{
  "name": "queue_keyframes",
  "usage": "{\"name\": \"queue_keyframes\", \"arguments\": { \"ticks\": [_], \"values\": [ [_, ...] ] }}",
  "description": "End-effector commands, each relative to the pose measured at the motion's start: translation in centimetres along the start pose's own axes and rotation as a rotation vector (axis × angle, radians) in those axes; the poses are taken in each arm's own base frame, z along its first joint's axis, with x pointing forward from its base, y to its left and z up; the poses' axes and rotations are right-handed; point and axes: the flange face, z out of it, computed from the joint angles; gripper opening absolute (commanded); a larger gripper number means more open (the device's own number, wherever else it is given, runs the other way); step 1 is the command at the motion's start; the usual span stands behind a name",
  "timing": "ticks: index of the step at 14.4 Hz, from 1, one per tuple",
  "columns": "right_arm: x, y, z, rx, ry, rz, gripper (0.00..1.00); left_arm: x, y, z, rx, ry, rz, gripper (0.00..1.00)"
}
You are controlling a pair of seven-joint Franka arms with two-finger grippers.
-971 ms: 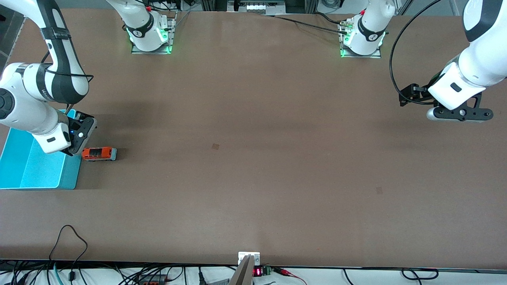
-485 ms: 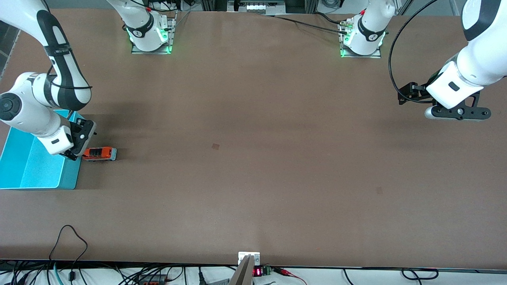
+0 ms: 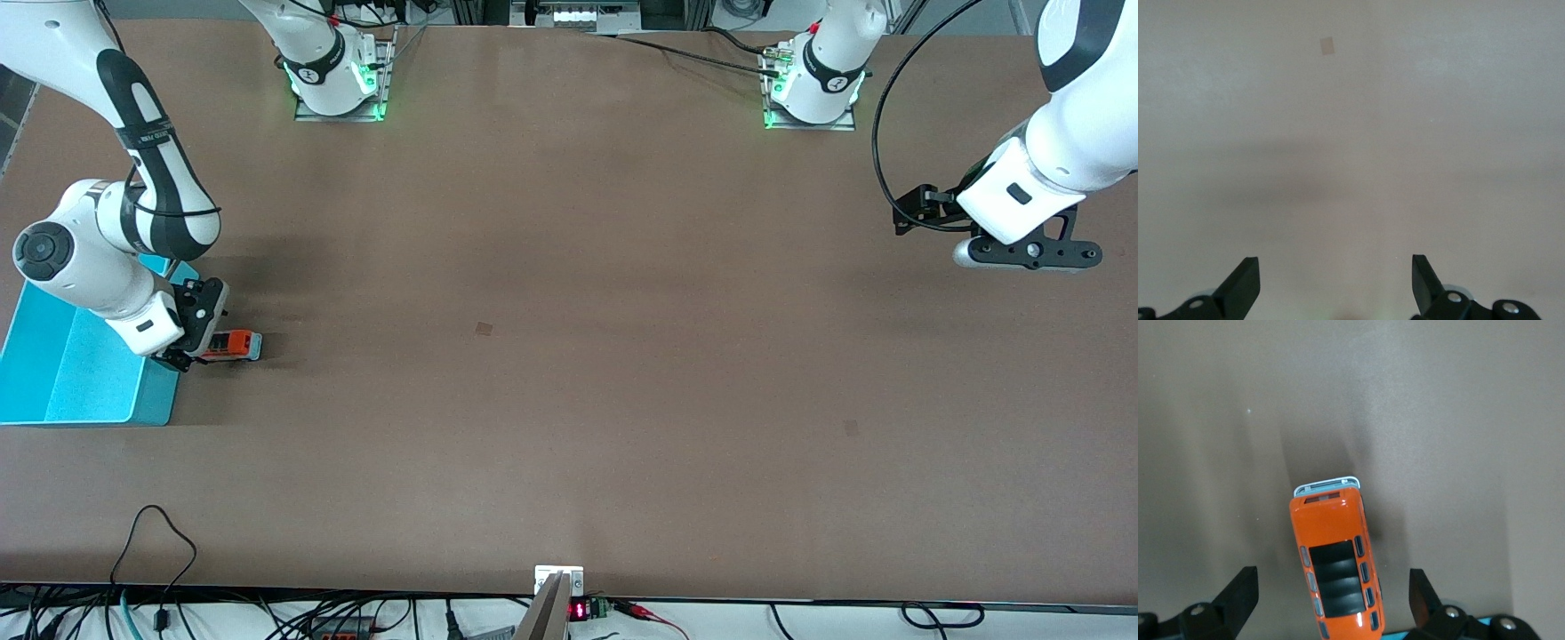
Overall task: Wind up bus and store in blue box
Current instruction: 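Grasp the bus with the right gripper and lift it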
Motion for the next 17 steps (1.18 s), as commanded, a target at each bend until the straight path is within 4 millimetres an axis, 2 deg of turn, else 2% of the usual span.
{"name": "queue_keyframes", "arguments": {
  "ticks": [1,4,13,14,15,17],
  "values": [
    [-0.2,0.2,0.6,-0.014,0.007,-0.061,1.0,-0.6,0.3,-0.6,-0.008,0.0,-0.003,1.0],
    [-0.1,0.2,1.1,-0.025,0.011,-0.1,1.0,-0.6,0.2,-0.6,-0.008,0.0,-0.004,1.0],
    [-1.0,0.1,4.0,-0.023,0.036,-0.066,1.0,-0.6,0.2,-0.6,-0.01,-0.002,-0.004,1.0],
    [-1.0,0.1,4.1,-0.023,0.036,-0.064,0.84,-0.6,0.2,-0.6,-0.01,-0.002,-0.004,1.0],
    [-1.0,0.1,4.1,-0.024,0.037,-0.063,0.59,-0.6,0.2,-0.6,-0.01,-0.002,-0.004,1.0],
    [-1.0,0.1,4.1,-0.024,0.042,-0.054,0.32,-0.8,0.2,-0.5,-0.009,-0.01,-0.003,1.0]
  ]
}}
